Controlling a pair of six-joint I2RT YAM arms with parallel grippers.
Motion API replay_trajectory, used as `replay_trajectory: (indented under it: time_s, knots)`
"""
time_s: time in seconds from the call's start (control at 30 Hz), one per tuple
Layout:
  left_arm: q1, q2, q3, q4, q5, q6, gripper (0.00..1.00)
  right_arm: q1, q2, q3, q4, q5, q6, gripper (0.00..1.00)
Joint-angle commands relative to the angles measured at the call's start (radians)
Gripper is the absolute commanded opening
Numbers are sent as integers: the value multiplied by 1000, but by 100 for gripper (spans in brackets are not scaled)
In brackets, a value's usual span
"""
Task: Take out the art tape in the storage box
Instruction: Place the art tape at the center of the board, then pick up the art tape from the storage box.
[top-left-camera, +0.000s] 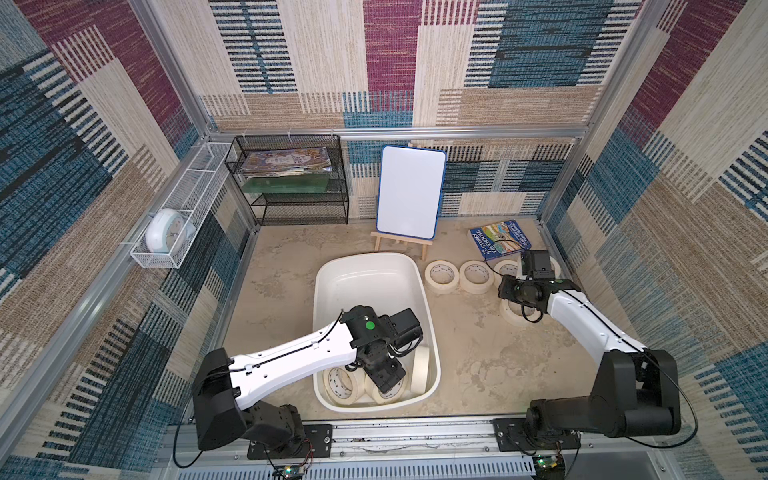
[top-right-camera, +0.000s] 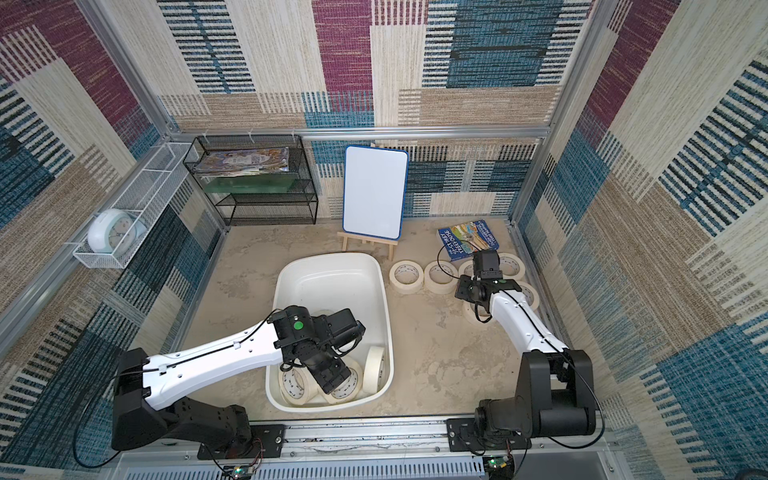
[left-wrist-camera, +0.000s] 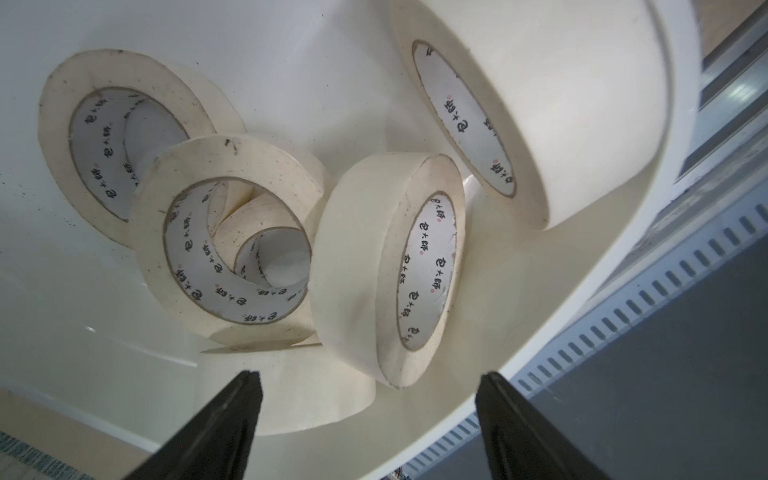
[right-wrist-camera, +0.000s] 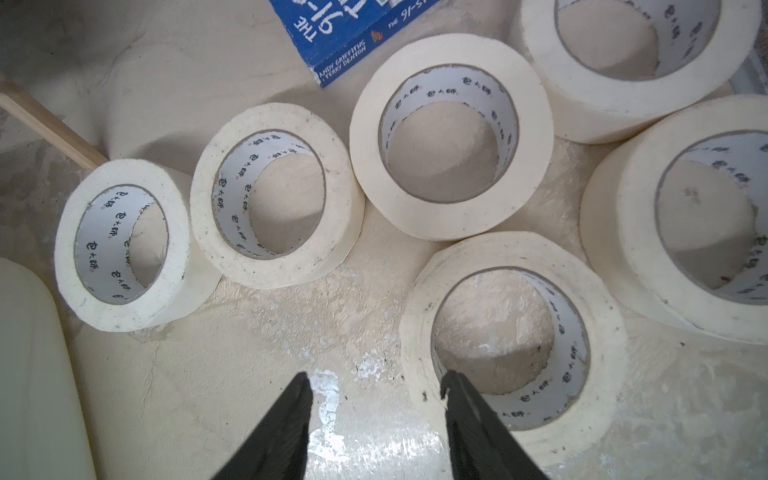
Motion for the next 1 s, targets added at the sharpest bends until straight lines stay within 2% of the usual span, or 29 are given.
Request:
replay_trajectory:
  time_s: [0.0,0.07,0.2,0.27,0.37,0.5,0.53,0.7,0.8,0.97]
  knots:
    - [-1,39,-10,-15,-55,-11,86,7,-9,11,-5,-16,-11,55]
    - [0,61,-14,8,-63,-7,83,14,-20,20,-16,-19,-16,54]
    - [12,89,-24,57,-58,-1,69,34,-43,37,-39,-26,-27,52]
    - [14,103,-17,60,-60,1,58,41,-54,46,-51,-30,-29,50]
    - [15,117,-19,87,-41,3,37,56,-64,64,-67,-32,-37,48]
    - [28,141,-24,96,-43,7,5,93,-70,92,-84,-71,-69,46]
    - [36,143,-20,96,-43,5,0,111,-62,103,-92,-84,-80,46]
    - [92,108,34,84,-92,5,0,200,-63,130,-99,-194,-89,47]
    - [167,86,77,83,-124,17,0,254,-83,157,-80,-276,-73,47]
    - [291,119,162,120,-164,67,0,380,-81,206,-66,-332,-49,48]
